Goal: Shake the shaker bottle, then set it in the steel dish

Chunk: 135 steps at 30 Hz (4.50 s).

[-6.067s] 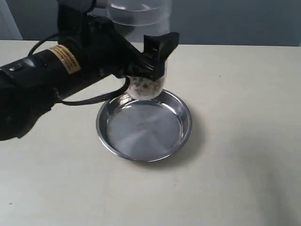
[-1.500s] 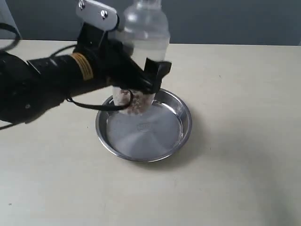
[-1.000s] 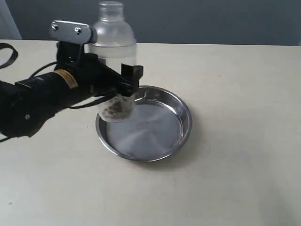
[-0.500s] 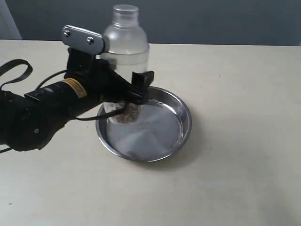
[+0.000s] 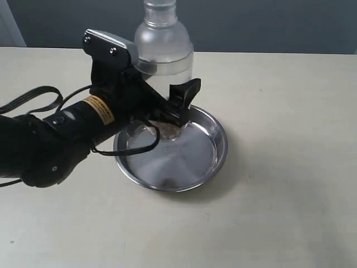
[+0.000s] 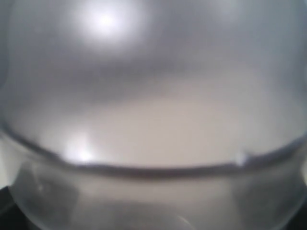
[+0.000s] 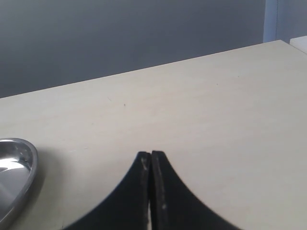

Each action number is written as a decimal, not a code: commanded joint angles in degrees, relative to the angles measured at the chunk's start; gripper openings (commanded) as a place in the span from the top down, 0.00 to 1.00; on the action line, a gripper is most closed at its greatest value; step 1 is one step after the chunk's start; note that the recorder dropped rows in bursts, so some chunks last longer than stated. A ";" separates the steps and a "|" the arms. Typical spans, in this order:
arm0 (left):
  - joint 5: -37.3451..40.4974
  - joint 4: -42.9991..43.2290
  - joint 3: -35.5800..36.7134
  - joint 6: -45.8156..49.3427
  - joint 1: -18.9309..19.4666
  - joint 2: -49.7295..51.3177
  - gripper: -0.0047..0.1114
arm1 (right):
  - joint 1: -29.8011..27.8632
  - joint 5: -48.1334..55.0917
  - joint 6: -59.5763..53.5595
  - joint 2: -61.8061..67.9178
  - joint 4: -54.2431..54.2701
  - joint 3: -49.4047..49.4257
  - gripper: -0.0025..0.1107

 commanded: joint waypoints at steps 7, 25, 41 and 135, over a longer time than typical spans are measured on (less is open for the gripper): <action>-10.64 3.09 -0.16 -3.34 -0.22 7.95 0.96 | 0.23 -0.69 0.01 -0.28 0.08 0.12 0.98; -13.49 3.75 -0.16 -3.23 -0.22 13.56 0.96 | 0.23 -0.69 0.01 -0.28 0.08 0.12 0.98; -9.73 1.61 -0.16 -3.23 -0.22 14.37 0.45 | 0.23 -0.69 0.01 -0.28 -0.14 0.12 0.98; -14.04 -2.13 6.61 -2.19 0.40 11.14 0.05 | 0.23 -0.69 0.01 -0.28 -0.02 0.12 0.98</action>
